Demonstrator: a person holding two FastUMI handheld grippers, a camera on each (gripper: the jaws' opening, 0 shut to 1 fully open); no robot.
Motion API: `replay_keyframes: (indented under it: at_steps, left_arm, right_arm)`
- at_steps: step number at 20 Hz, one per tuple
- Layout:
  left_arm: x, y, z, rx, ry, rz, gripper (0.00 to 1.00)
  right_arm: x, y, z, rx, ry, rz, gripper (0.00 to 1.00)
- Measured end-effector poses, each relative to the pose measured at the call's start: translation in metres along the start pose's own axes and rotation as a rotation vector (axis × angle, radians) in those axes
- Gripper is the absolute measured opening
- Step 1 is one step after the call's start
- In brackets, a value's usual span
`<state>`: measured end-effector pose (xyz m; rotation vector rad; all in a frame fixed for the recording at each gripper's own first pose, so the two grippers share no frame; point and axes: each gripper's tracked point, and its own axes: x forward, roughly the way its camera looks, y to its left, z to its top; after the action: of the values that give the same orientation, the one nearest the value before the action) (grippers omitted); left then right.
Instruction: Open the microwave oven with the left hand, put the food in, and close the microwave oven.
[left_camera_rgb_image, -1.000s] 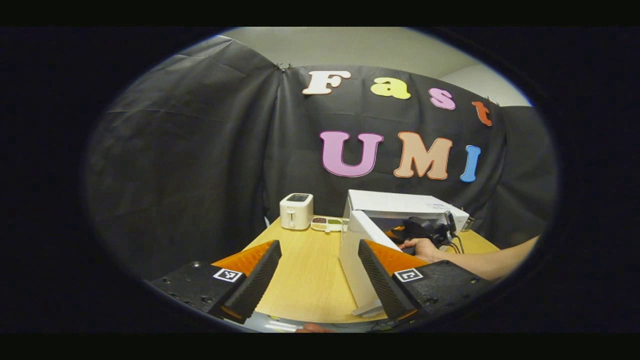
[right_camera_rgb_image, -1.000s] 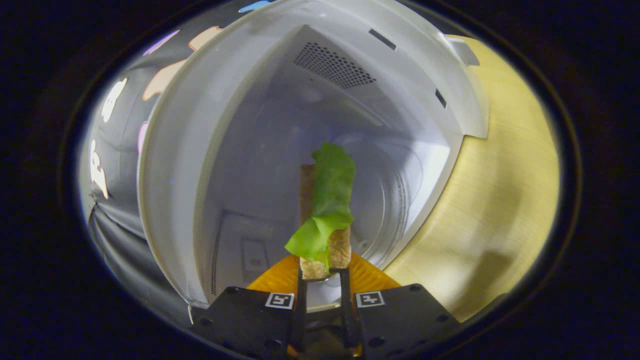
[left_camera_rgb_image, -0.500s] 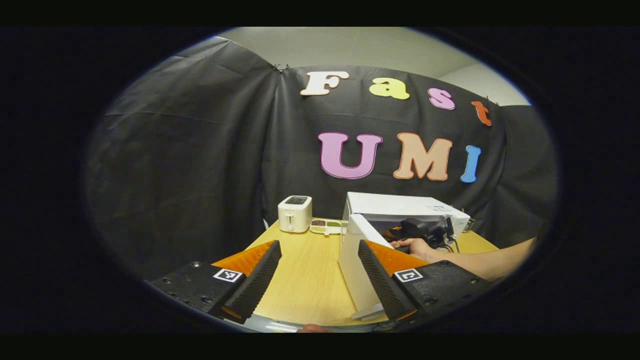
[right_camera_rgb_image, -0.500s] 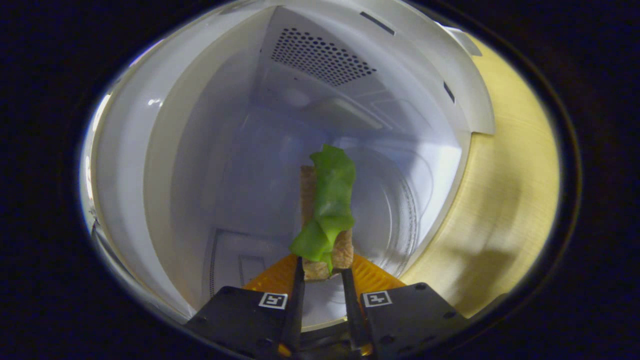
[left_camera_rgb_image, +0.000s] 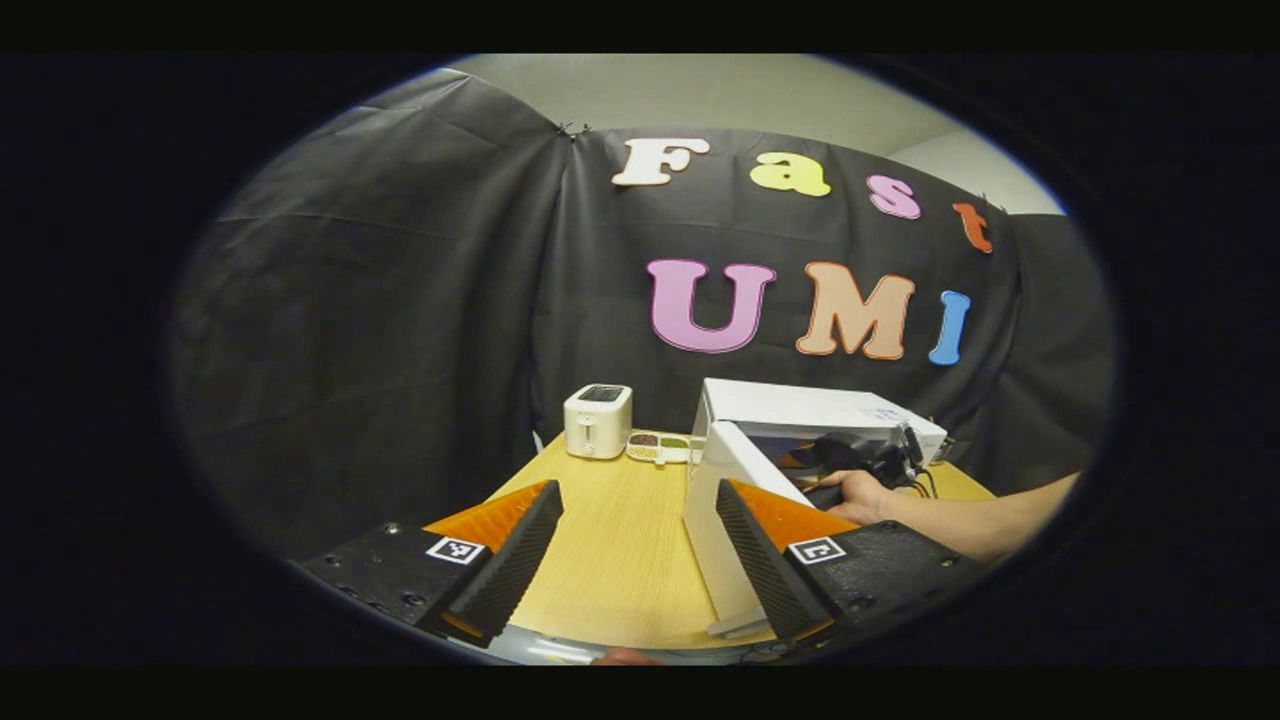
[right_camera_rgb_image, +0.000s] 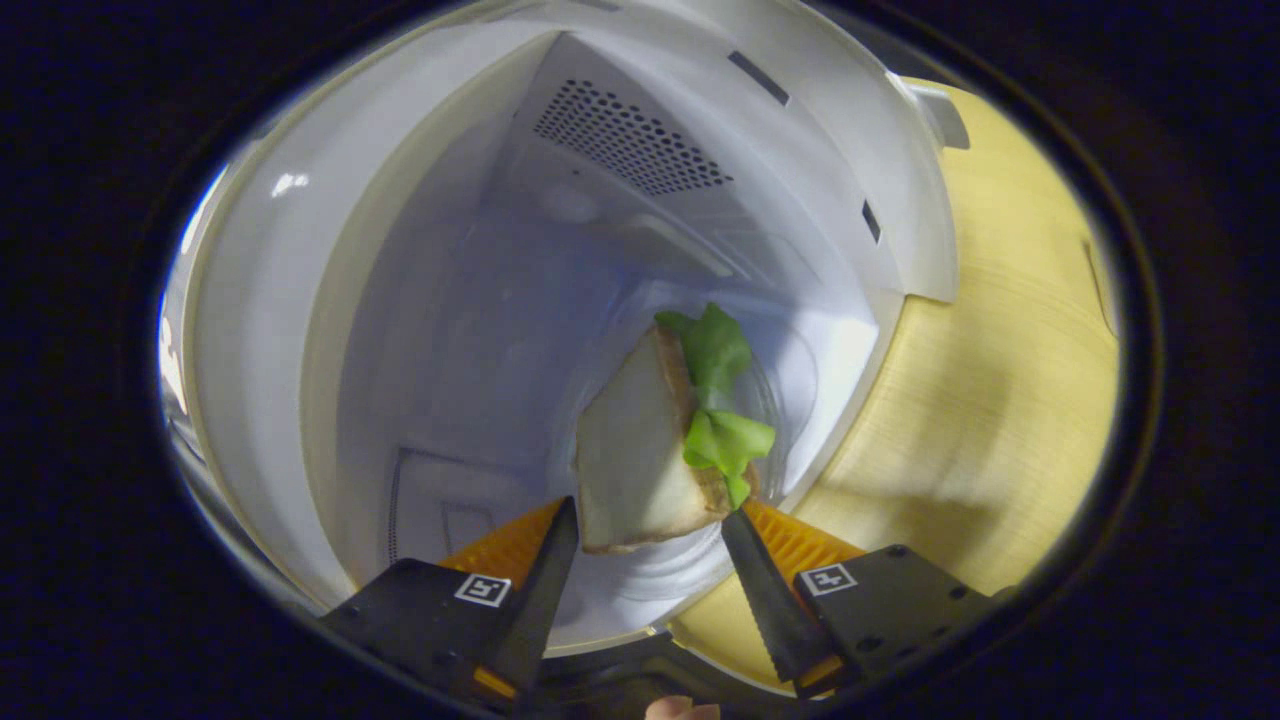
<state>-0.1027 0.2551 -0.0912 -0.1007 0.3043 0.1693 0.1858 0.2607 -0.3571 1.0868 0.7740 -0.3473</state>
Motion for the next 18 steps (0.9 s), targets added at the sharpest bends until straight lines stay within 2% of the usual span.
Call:
replay_keyframes:
  at_steps: [1, 2, 4, 7, 8, 10, 11, 12, 13, 15, 18]
  left_arm:
    - [-0.001, -0.001, 0.001, 0.000, -0.003, -0.002, 0.94]
    - [-0.002, -0.002, 0.002, -0.001, -0.006, -0.005, 0.92]
    - [-0.003, -0.005, 0.000, 0.001, -0.006, -0.011, 0.94]
    - [-0.007, -0.008, -0.001, -0.002, -0.005, -0.020, 0.92]
    - [-0.008, -0.010, -0.003, -0.002, -0.002, -0.024, 0.95]
    - [-0.011, -0.010, -0.005, 0.002, 0.003, -0.029, 0.95]
    - [-0.012, -0.010, -0.006, 0.001, 0.005, -0.028, 0.92]
    - [-0.013, -0.009, -0.008, 0.001, 0.007, -0.028, 0.95]
    - [-0.015, -0.009, -0.008, 0.002, 0.008, -0.026, 0.92]
    - [-0.018, -0.007, -0.012, 0.013, 0.016, -0.025, 0.94]
    - [-0.021, -0.003, -0.020, 0.040, 0.028, -0.022, 0.95]
  right_arm:
    - [-0.001, 0.000, -0.003, 0.005, 0.019, 0.004, 0.89]
    - [-0.001, 0.000, -0.006, 0.006, 0.030, -0.001, 0.89]
    - [-0.006, -0.003, -0.009, -0.009, 0.046, -0.003, 0.89]
    - [-0.021, -0.006, -0.018, -0.050, 0.061, 0.001, 0.89]
    - [-0.025, -0.007, -0.021, -0.058, 0.064, 0.009, 0.89]
    - [-0.034, -0.012, -0.026, -0.073, 0.072, 0.017, 0.89]
    - [-0.038, -0.014, -0.027, -0.079, 0.077, 0.021, 0.89]
    - [-0.042, -0.016, -0.027, -0.083, 0.077, 0.026, 0.89]
    - [-0.045, -0.019, -0.026, -0.093, 0.077, 0.028, 0.89]
    - [-0.057, -0.025, -0.027, -0.109, 0.095, 0.038, 0.89]
    - [-0.082, -0.036, -0.029, -0.188, 0.113, 0.065, 0.89]
